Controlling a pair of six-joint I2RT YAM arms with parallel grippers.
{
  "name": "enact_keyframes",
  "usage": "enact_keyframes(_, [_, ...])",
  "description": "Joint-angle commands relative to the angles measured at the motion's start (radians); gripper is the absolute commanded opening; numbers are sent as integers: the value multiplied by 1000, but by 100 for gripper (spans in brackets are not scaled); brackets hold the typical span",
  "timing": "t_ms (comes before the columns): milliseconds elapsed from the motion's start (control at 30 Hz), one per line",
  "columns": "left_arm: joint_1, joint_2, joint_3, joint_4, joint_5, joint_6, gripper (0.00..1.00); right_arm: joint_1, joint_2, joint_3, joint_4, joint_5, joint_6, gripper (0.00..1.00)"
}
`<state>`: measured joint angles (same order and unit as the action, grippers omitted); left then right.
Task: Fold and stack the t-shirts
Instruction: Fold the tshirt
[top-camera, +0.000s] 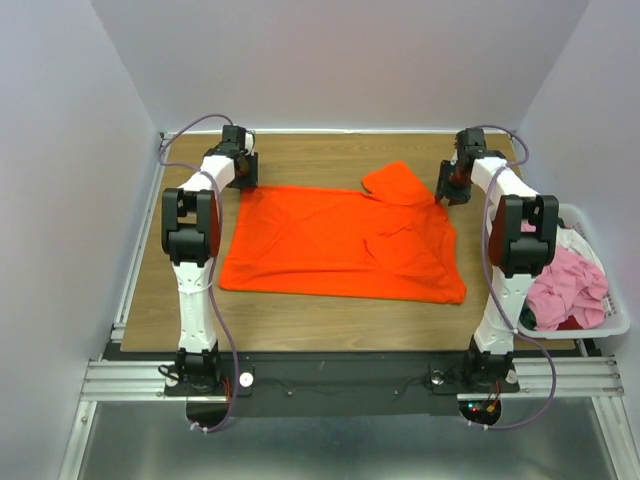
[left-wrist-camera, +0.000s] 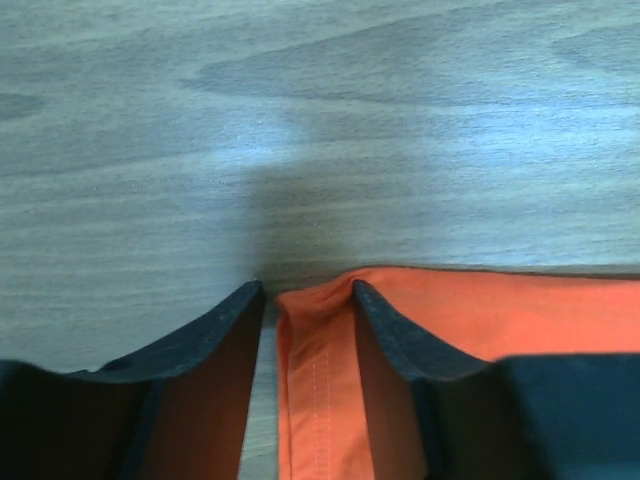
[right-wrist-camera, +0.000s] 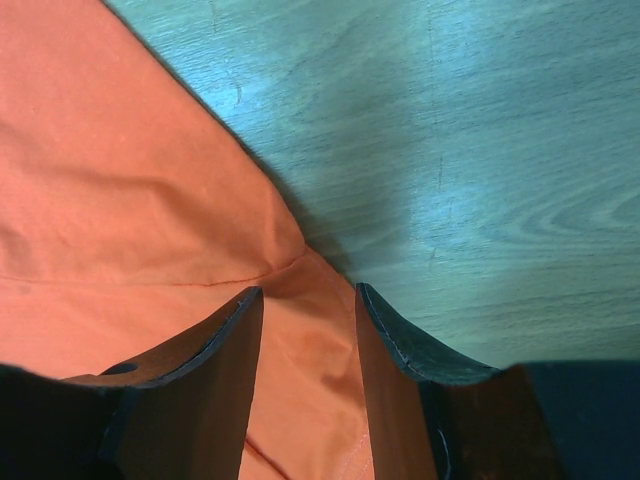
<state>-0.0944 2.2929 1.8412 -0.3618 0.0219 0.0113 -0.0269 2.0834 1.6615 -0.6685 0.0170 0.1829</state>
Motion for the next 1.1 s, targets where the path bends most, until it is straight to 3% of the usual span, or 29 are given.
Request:
enact_keyframes(0, [7,8,21,-5,19,19,48,-8,-5,17,49,-11,6,48])
enact_keyframes(467, [7,49,0,-19,55,35,31,-11,95,89,72,-75,-34,44])
enact_keyframes(600, [7,50,0,-23,55,35,20,-11,110,81,75,-106,-49,43])
enact_keyframes(767, [8,45,-8,-25,43,42,14,-11,122,76,78,-115,-66,43])
enact_keyframes(1067, [7,43,-11,-29,33,38,12,-13,55,113,78,-192,-94,44])
